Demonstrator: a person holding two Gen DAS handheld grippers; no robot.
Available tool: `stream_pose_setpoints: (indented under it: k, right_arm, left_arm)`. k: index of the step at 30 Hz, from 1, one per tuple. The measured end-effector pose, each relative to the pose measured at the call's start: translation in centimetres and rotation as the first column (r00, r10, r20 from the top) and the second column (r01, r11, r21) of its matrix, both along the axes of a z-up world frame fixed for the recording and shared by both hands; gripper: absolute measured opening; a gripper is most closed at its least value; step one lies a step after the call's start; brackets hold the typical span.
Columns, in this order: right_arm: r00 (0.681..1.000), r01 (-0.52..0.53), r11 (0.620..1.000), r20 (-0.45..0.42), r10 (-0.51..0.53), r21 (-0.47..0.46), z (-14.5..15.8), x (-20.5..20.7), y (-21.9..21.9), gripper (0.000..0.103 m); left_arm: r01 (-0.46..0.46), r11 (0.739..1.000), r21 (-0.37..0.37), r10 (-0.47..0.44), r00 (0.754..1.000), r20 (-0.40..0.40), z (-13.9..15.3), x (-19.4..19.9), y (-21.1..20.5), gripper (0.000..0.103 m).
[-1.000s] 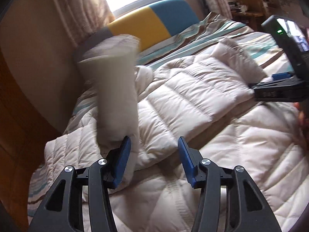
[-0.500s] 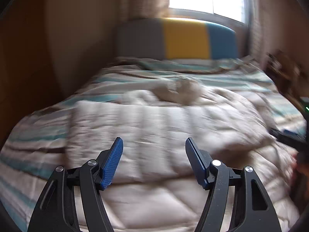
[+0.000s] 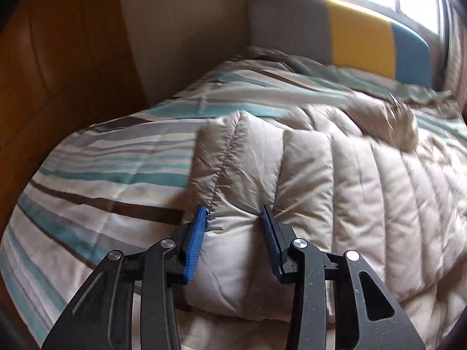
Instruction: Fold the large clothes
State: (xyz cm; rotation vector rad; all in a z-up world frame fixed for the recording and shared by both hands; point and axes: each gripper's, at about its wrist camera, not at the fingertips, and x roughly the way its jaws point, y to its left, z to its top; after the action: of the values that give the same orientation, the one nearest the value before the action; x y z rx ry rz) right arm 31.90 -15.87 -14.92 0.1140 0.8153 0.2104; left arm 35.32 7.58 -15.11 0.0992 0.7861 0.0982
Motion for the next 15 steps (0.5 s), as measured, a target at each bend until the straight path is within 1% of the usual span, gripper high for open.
stream_pose_setpoints:
  k: [3, 4, 7, 9, 12, 13, 15]
  right_arm:
    - [0.999, 0.041, 0.997, -0.008, -0.041, -0.059, -1.1, 2.1, 0.0, 0.024]
    - [0.998, 0.058, 0.996, -0.013, -0.059, -0.064, -1.5, 2.8, -0.3, 0.024]
    - [0.996, 0.079, 0.996, -0.034, -0.08, -0.034, -2.9, 4.5, -1.1, 0.022]
    - [0.997, 0.075, 0.996, -0.025, -0.077, -0.054, -4.0, 5.3, -0.6, 0.021]
    - [0.997, 0.083, 0.992, 0.009, -0.082, -0.096, -5.1, 5.3, 0.5, 0.022]
    - [0.997, 0.083, 0.991, 0.012, -0.082, -0.104, -5.0, 5.2, 1.0, 0.022]
    - [0.997, 0.082, 0.994, 0.008, -0.082, -0.077, -5.0, 5.2, 0.7, 0.022]
  left_arm:
    - [0.009, 1.0, 0.005, -0.009, 1.0, 0.0, -0.9, -0.1, -1.0, 0.039]
    - [0.014, 1.0, 0.006, -0.014, 1.0, 0.001, -1.2, -0.1, -1.2, 0.039]
    - [0.024, 0.999, 0.036, -0.024, 1.0, -0.005, -2.0, 0.1, -1.9, 0.041]
    - [0.016, 0.998, 0.056, -0.016, 1.0, -0.003, -2.6, 0.1, -2.0, 0.049]
    - [-0.008, 0.999, 0.046, 0.009, 1.0, -0.017, -3.1, 0.4, -1.5, 0.057]
    - [-0.012, 0.999, 0.044, 0.013, 1.0, -0.019, -3.0, 0.4, -1.2, 0.057]
    - [-0.027, 0.998, 0.053, 0.027, 1.0, -0.01, -2.1, -0.1, -1.1, 0.058]
